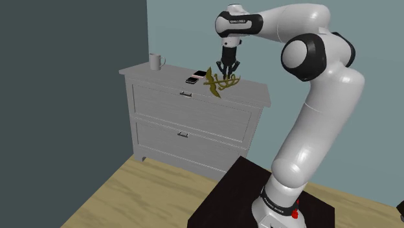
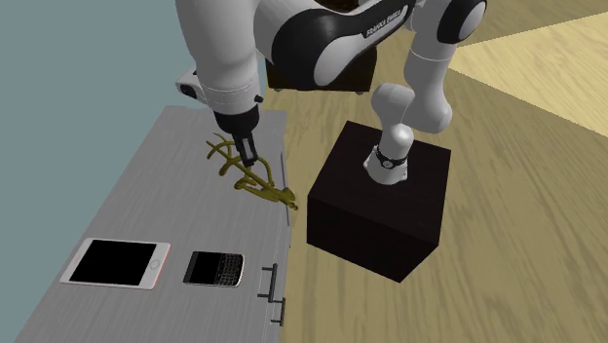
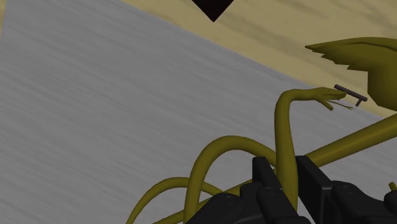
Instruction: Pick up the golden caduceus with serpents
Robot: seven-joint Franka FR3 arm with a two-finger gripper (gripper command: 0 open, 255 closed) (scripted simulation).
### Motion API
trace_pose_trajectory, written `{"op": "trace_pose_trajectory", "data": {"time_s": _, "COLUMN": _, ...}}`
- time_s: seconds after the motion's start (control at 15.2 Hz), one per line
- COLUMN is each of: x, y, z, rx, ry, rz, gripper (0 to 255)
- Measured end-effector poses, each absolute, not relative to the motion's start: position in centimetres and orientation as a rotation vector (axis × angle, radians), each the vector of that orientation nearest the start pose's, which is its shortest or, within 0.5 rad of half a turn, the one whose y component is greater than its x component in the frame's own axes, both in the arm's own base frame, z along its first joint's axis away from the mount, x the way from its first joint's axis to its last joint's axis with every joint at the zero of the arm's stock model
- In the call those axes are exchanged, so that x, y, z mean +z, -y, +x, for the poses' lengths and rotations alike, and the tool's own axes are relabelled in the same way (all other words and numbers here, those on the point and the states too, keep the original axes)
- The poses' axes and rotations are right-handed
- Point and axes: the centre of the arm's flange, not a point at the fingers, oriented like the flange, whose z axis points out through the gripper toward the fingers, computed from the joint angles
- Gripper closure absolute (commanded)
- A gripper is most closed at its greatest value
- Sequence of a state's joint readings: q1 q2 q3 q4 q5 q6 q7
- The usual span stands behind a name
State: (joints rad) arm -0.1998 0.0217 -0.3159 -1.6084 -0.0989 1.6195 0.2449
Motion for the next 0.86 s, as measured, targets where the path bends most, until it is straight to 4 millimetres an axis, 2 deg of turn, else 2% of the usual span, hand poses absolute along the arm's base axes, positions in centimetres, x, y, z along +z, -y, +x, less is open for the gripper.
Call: {"op": "trace_pose_trajectory", "data": {"time_s": 0.86, "x": 66.6, "y": 28.7, "z": 48.7, "rx": 0.039, "ry": -1.196, "rz": -3.016, "gripper": 255}}
